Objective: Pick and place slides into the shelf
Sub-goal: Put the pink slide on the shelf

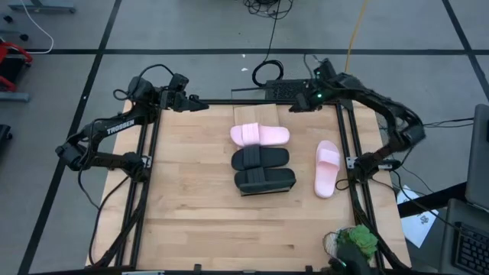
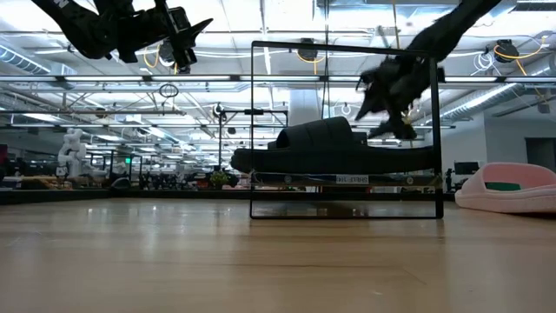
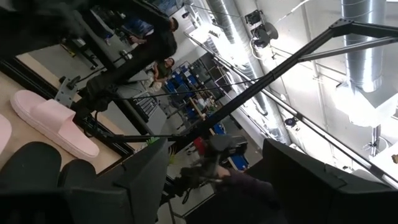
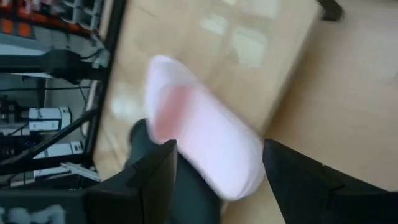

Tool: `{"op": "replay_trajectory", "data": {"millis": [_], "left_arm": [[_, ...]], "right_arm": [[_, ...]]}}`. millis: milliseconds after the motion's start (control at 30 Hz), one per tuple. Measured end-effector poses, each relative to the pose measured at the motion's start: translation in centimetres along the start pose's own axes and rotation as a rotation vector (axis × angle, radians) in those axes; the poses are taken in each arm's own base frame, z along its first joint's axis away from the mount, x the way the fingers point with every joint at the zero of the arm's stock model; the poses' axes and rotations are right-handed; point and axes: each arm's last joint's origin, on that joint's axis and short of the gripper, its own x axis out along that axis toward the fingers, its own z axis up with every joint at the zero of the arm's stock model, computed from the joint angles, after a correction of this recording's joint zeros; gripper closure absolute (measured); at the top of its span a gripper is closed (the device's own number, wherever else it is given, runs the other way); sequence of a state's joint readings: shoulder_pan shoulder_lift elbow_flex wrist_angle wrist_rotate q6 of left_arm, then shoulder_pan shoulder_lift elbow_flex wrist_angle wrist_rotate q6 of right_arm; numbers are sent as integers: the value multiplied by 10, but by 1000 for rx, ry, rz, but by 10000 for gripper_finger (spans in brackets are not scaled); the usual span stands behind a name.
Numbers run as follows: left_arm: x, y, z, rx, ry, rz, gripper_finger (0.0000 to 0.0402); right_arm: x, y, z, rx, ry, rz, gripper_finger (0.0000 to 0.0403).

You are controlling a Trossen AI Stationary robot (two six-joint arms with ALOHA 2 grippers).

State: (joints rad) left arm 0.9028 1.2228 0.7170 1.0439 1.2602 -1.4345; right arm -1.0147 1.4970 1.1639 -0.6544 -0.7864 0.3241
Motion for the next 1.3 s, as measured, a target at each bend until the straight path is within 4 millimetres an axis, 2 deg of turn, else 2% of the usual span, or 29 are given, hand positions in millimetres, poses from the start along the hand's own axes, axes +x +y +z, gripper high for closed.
{"op": "replay_trajectory", "data": {"millis": [100,200,267,433,600,800,1000,1133,1300], "left_arm": [[0,0,0,0,-1,0,142],[0,0,0,0,-1,0,142],[0,0,0,1,-1,0,142],[0,0,0,25,-2,0,142],[0,0,0,26,-4,1,142],[0,0,0,26,-12,2,142],[0,0,0,25,-12,2,142],[0,0,0,25,-12,2,142],[0,0,0,20,-12,2,142]], "right_arm": [[-22,29,-21,-40,-2,15,174],[-43,54,-55,-52,54,8,174],[-55,66,-82,-48,98,-74,175],[-82,76,-142,-56,215,-360,188],[-96,83,-174,-60,279,-425,198],[-89,90,-186,-139,391,-446,200],[-62,93,-182,-225,511,-542,200],[-42,82,-184,-256,593,-644,200],[-31,63,-191,-280,657,-750,200]]}}
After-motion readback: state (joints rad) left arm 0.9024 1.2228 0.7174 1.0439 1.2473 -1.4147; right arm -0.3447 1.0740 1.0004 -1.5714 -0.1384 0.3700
